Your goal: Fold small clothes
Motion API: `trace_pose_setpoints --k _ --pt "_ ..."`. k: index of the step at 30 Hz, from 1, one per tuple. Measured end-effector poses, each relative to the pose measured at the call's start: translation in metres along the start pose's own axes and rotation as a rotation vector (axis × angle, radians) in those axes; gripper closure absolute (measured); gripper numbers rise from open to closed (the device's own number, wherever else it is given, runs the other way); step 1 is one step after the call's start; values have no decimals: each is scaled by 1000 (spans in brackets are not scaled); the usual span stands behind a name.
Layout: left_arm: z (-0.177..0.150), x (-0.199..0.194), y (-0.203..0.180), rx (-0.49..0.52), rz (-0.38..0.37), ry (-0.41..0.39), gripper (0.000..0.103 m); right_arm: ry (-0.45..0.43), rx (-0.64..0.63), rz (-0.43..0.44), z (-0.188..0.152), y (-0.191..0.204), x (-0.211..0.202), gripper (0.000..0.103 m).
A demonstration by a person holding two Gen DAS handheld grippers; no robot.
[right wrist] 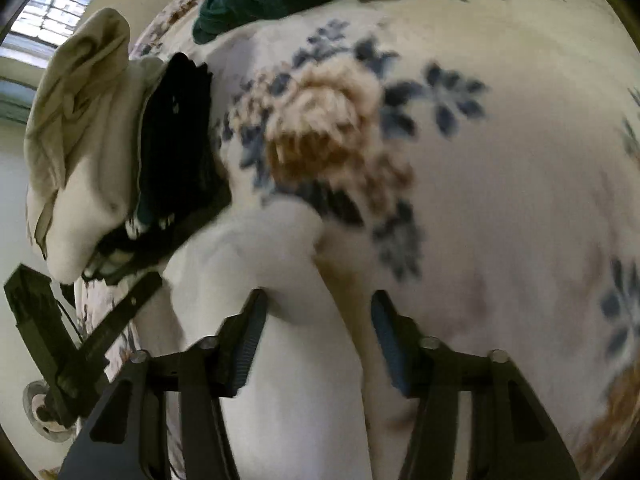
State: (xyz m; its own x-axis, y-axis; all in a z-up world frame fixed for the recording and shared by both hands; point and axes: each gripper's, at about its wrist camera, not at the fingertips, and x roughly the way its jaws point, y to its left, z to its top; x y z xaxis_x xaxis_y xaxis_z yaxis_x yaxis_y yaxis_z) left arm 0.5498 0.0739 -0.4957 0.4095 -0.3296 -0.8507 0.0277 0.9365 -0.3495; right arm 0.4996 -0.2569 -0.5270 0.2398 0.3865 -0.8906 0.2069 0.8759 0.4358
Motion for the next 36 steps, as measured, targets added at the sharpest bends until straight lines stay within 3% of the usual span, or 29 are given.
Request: trace_pose_setpoints --k 1,2,5,9,11,13,15,16,17,19,23,27,32,36 --pt "1 1 4 -6 6 -1 98 -8 -11 -12 5 1 4 90" --pt "2 4 9 -16 11 4 98 -11 -14 -38 11 1 8 97" --pt "5 13 23 -56 24 23 98 -37 -24 -109 22 -2 15 99" --pt "9 8 35 -98 -21 56 97 14 10 -88 31 -12 22 99" --pt "9 -6 41 -133 -57 63 95 16 38 -66 31 -15 12 98" --pt "1 -25 48 -166 -97 46 80 10 56 -34 29 -18 -2 90" --pt "-6 -40 51 -185 -131 21 48 -16 54 31 23 -16 -16 70" --pt "-10 -44 52 -182 -133 12 47 -21 42 50 21 -12 -19 58" --pt "-11 -43 52 -170 -128 15 47 -24 26 63 19 -8 -19 57" --pt "-14 -34 54 -137 -68 28 49 -5 -34 83 19 6 -11 57" --pt "-15 -13 65 -133 -5 40 50 44 -124 -3 18 21 22 58" --pt "-8 -9 67 -116 11 29 50 80 -129 -46 25 18 47 58" --pt "-1 -16 60 -101 28 40 50 86 -129 -45 26 19 47 59" --pt "-1 -18 56 -82 -7 83 40 82 -116 -21 25 17 37 59"
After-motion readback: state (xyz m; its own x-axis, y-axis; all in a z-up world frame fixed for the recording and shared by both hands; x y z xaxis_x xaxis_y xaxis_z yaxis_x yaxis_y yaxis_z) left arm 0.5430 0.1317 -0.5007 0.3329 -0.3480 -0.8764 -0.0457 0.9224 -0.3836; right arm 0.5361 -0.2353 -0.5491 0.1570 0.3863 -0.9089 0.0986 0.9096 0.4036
